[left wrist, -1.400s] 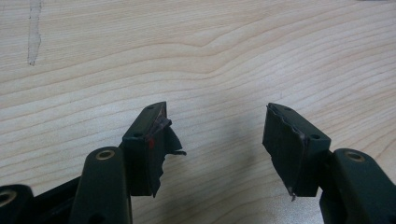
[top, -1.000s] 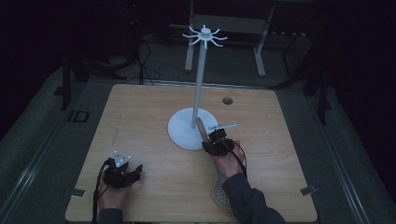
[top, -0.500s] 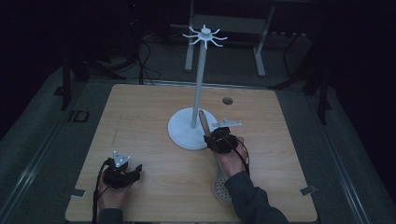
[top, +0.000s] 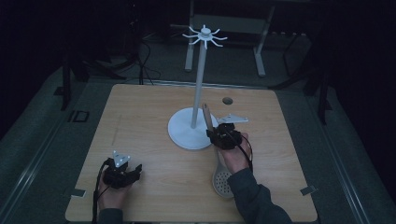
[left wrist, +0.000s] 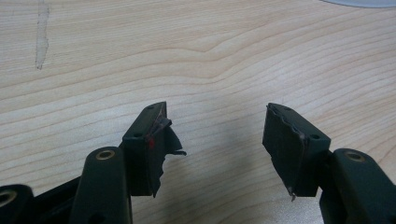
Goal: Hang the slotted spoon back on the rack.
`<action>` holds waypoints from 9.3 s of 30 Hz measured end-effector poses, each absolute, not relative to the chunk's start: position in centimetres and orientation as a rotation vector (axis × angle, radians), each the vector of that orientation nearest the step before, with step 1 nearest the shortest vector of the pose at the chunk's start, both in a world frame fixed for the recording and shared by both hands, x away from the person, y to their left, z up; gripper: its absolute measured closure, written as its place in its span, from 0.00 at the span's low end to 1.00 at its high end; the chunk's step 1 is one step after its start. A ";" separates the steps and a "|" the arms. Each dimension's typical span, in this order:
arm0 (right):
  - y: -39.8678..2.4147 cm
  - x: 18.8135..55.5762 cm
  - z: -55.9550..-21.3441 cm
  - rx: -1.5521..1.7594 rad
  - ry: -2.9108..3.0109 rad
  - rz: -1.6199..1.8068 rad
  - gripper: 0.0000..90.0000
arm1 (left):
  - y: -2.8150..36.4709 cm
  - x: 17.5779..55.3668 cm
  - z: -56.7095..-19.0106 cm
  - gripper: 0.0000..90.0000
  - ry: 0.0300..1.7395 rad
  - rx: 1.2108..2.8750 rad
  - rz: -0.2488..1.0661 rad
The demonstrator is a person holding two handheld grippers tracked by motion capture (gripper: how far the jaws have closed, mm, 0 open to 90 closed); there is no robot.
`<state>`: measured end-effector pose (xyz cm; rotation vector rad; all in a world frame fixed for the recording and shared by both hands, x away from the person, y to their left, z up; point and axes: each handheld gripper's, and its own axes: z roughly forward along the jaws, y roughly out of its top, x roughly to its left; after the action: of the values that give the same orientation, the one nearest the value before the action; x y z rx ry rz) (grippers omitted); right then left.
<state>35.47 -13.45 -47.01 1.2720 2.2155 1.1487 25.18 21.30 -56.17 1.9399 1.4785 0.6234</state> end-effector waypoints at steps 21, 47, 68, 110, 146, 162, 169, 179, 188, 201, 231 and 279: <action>-14.4 35.8 -44.8 1.238 2.164 1.246 0.81 | 21.4 25.1 -56.1 0.45 1.481 1.937 0.626; -14.6 36.0 -42.5 1.181 2.111 1.323 0.81 | 21.4 25.1 -56.1 0.45 1.482 1.934 0.629; -14.8 36.2 -41.6 1.170 2.081 1.345 0.81 | 21.4 25.1 -56.1 0.45 1.481 1.937 0.630; -16.3 37.4 -39.5 1.140 1.969 1.396 0.81 | 21.5 25.1 -56.1 0.45 1.487 1.924 0.633; -16.4 37.7 -36.1 1.048 1.880 1.442 0.81 | 21.6 25.1 -56.0 0.45 1.489 1.919 0.636; -16.3 37.8 -34.8 1.023 1.852 1.458 0.81 | 21.6 25.1 -56.1 0.45 1.488 1.919 0.634; -16.2 37.9 -34.1 1.006 1.844 1.465 0.81 | 21.6 25.1 -56.1 0.45 1.490 1.917 0.636; -15.8 38.0 -33.6 0.988 1.844 1.467 0.81 | 21.6 25.1 -56.0 0.45 1.491 1.914 0.634; -15.6 38.4 -33.2 0.982 1.845 1.468 0.81 | 21.7 25.0 -56.0 0.45 1.490 1.913 0.635; -14.7 38.9 -32.4 0.959 1.869 1.447 0.81 | 21.8 25.0 -56.1 0.45 1.496 1.908 0.635; -13.6 40.6 -31.6 0.966 1.944 1.469 0.81 | 21.8 25.0 -56.0 0.45 1.496 1.906 0.634; -12.8 40.8 -32.1 0.978 1.935 1.453 0.53 | 21.8 25.0 -56.1 0.45 1.491 1.915 0.631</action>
<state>40.79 -12.82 -32.13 0.9777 1.9352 1.4528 24.99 21.78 -56.07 1.9151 1.4913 0.6309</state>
